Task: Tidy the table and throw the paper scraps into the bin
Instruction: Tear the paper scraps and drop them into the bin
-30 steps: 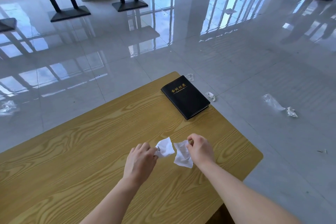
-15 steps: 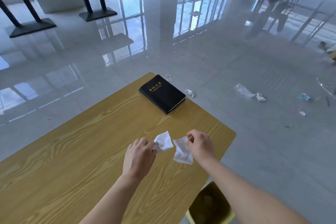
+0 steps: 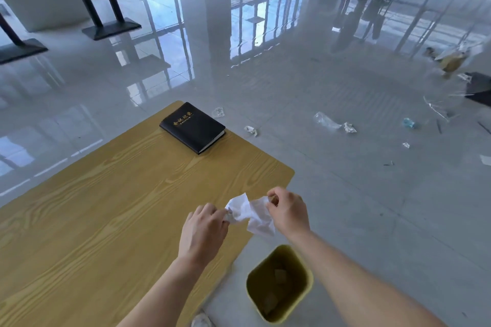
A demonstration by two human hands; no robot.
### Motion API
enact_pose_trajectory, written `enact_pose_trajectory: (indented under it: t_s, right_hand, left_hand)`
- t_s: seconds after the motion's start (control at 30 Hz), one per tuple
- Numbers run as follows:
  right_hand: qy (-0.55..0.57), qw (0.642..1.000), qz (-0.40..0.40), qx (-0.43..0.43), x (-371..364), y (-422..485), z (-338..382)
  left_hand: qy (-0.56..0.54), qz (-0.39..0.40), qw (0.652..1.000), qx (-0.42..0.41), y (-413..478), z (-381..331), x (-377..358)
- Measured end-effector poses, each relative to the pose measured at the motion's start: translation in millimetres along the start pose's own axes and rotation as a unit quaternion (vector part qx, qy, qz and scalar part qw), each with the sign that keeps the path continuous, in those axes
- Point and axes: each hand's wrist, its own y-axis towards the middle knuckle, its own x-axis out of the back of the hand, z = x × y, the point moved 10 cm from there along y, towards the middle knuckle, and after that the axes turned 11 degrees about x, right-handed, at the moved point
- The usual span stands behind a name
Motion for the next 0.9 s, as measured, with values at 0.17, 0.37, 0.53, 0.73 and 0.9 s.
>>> enact_pose_trajectory:
  t_s: [0.17,0.37,0.53,0.73,0.9]
  right_hand:
    - [0.021,1.000,-0.016,0.011,32.5,-32.1,-52.9]
    - [0.022,0.999,0.006,-0.029,48.6,-76.4,-126.9]
    - [0.031,0.993,0.022,-0.108,35.1,-110.4,-192.1]
    - [0.023,0.982,0.096,-0.159,-49.0,-144.0,-258.9]
    - [0.021,0.978,0.110,-0.173,-116.2,-156.9,-302.8]
  left_hand:
    - [-0.009,-0.003,1.000,-0.004,-40.4,-59.8,-26.8]
    - [-0.011,0.035,0.999,0.003,-88.9,-103.3,-72.1]
    - [-0.008,0.087,0.996,0.010,-110.3,-108.3,-123.6]
    - [0.012,0.162,0.986,0.027,-121.1,-69.6,-219.0]
    - [0.072,0.195,0.978,0.030,-121.5,-28.2,-289.4]
